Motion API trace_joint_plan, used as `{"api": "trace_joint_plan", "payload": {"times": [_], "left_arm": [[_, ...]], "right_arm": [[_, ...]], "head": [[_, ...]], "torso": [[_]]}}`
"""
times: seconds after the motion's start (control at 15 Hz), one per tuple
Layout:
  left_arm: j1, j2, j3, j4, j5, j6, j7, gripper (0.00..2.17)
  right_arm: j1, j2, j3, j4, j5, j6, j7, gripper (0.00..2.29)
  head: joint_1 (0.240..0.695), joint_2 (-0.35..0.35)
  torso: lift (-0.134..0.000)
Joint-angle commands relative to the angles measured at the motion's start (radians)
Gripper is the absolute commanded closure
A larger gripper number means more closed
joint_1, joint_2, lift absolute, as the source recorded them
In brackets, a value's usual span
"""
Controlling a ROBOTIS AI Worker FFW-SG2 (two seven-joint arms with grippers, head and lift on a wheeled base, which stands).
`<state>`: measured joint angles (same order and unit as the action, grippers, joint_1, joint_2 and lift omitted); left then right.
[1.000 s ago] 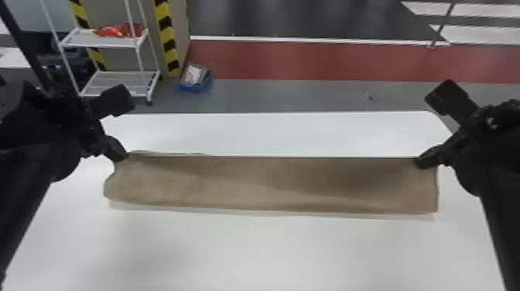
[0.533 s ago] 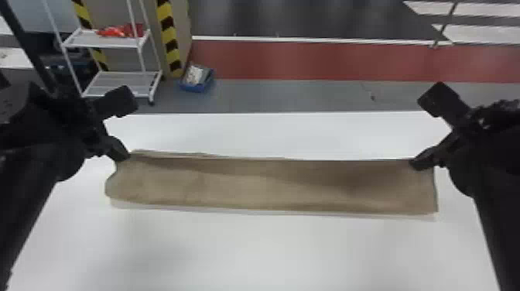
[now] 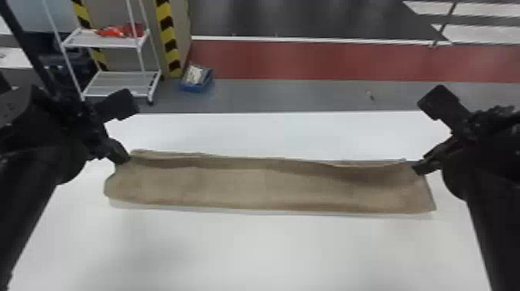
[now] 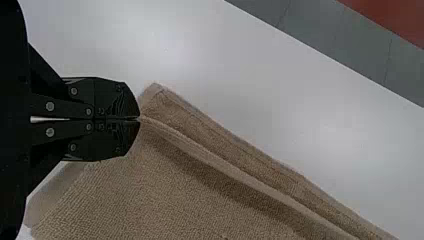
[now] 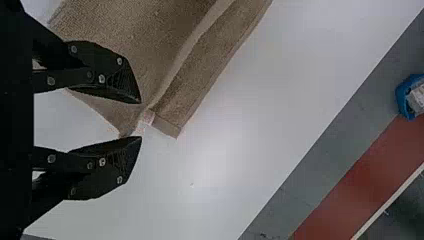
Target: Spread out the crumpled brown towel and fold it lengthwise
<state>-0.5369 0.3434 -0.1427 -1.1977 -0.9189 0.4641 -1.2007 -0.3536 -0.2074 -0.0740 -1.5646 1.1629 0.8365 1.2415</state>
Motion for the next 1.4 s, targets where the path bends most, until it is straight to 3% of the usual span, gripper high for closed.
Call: {"api": "trace_joint_plan", "payload": {"times": [0.0,0.27,1.2,1.27,1.33], "left_arm": [[0.0,-0.001,0.0,0.006,0.0,-0.005,0.004,1.59],[0.0,-0.003,0.0,0.02,0.0,-0.017,0.013,1.59],[-0.024,-0.011,0.023,0.026,0.015,-0.054,0.066,1.59],[-0.024,-0.014,0.023,0.026,0.018,-0.054,0.087,1.56],[-0.02,-0.02,0.026,0.023,0.02,-0.051,0.112,1.24]], "right_arm": [[0.002,0.0,0.0,-0.002,0.001,0.016,-0.023,0.01],[0.002,0.0,-0.003,-0.003,0.0,0.037,-0.062,0.03],[0.054,-0.01,-0.029,-0.018,0.0,0.031,-0.048,0.05],[0.056,-0.01,-0.029,-0.018,0.0,0.025,-0.048,0.05],[0.056,-0.01,-0.03,-0.017,0.0,0.022,-0.048,0.05]], "head": [[0.695,-0.044],[0.695,-0.056],[0.695,-0.068],[0.695,-0.068],[0.695,-0.069]], "torso": [[-0.125],[-0.125],[-0.125],[-0.125],[-0.125]]}}
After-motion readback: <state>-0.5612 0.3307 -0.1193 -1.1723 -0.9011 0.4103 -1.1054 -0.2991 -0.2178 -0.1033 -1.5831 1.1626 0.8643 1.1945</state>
